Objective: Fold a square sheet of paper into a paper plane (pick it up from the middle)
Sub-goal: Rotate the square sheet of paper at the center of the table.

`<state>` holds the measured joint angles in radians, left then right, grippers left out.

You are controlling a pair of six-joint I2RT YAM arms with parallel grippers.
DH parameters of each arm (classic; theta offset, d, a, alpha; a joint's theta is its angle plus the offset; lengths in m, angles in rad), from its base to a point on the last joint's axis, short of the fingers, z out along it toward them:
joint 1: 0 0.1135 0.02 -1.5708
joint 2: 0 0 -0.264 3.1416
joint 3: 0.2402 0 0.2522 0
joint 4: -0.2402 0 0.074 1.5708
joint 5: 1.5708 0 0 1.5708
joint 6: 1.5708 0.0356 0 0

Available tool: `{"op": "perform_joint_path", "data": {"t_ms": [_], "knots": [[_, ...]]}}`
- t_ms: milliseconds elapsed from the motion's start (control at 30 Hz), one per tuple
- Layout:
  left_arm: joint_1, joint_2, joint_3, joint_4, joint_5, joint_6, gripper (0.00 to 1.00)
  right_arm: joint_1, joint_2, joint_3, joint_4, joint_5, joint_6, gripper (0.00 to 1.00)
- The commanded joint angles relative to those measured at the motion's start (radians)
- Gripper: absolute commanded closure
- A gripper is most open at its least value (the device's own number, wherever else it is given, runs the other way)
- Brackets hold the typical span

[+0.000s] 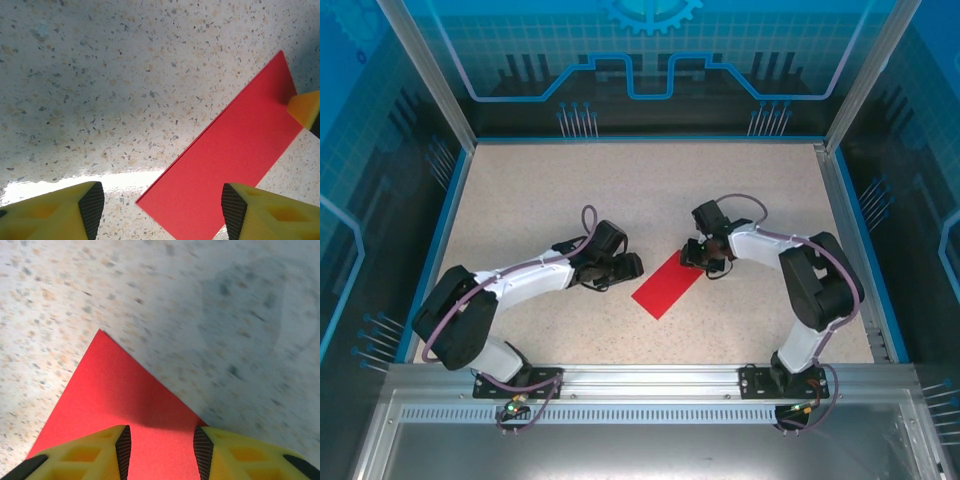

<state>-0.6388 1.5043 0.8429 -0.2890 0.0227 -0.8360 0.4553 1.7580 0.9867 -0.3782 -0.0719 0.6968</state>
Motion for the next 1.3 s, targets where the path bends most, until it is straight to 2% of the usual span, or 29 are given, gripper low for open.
{"op": "perform_joint_path", "data": {"t_ms": [0, 100, 200, 433, 1000, 1267], "knots": [[0.02, -0.002, -0.006, 0.02, 0.048, -0.005, 0.3, 0.028, 0.101, 0.043, 0.028, -0.072, -0.112, 0.59], [0.026, -0.004, -0.025, 0.036, 0.078, 0.001, 0.24, 0.031, 0.138, 0.097, 0.047, -0.129, -0.168, 0.59], [0.025, -0.011, -0.049, 0.058, 0.111, 0.007, 0.18, 0.031, 0.136, 0.154, 0.031, -0.144, -0.153, 0.59], [0.025, -0.052, -0.116, 0.074, 0.177, -0.009, 0.05, 0.041, 0.019, 0.137, 0.032, -0.112, -0.076, 0.55], [-0.011, -0.069, -0.134, 0.076, 0.255, -0.075, 0.05, 0.037, 0.095, 0.116, -0.021, -0.036, -0.025, 0.57], [-0.047, -0.038, -0.13, 0.098, 0.308, -0.101, 0.05, 0.015, 0.129, 0.083, 0.006, -0.046, 0.003, 0.58]]}}
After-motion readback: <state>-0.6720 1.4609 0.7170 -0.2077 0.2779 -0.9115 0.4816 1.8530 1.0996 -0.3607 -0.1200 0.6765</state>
